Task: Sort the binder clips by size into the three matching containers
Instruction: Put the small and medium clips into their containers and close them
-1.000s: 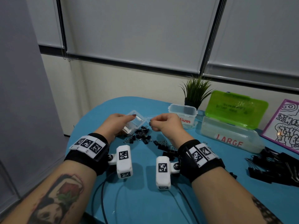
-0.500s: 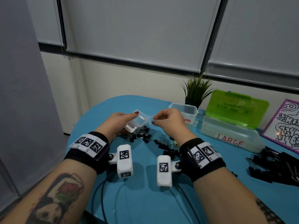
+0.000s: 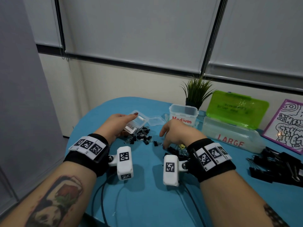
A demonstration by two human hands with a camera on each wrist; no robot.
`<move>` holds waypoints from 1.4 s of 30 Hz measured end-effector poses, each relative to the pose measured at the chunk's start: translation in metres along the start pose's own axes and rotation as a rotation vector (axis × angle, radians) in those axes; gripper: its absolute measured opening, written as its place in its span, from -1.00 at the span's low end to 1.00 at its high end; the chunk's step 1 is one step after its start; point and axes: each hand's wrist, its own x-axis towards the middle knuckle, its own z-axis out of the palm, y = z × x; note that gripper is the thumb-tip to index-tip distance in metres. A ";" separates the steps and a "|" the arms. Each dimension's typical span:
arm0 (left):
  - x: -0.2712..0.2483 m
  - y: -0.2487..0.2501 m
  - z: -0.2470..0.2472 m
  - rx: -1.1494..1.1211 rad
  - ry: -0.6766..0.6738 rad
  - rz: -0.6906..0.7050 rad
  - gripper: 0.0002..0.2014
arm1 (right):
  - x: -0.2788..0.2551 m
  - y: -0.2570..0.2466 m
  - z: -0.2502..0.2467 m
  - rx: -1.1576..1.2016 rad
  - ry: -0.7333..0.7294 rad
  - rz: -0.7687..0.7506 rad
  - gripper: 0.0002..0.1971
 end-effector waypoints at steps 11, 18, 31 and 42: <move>-0.001 0.000 -0.001 0.031 -0.004 0.008 -0.51 | 0.009 -0.003 0.016 0.047 0.032 -0.069 -0.79; -0.004 0.001 0.003 0.037 -0.071 0.013 -0.51 | 0.017 -0.014 0.016 0.462 0.473 -0.221 -0.78; 0.006 0.000 -0.004 -0.010 0.067 0.028 -0.48 | 0.015 -0.015 0.031 0.207 0.142 -0.053 -0.40; 0.007 0.000 -0.002 -0.010 0.070 0.027 -0.52 | 0.019 -0.021 0.037 0.153 0.103 -0.030 -0.62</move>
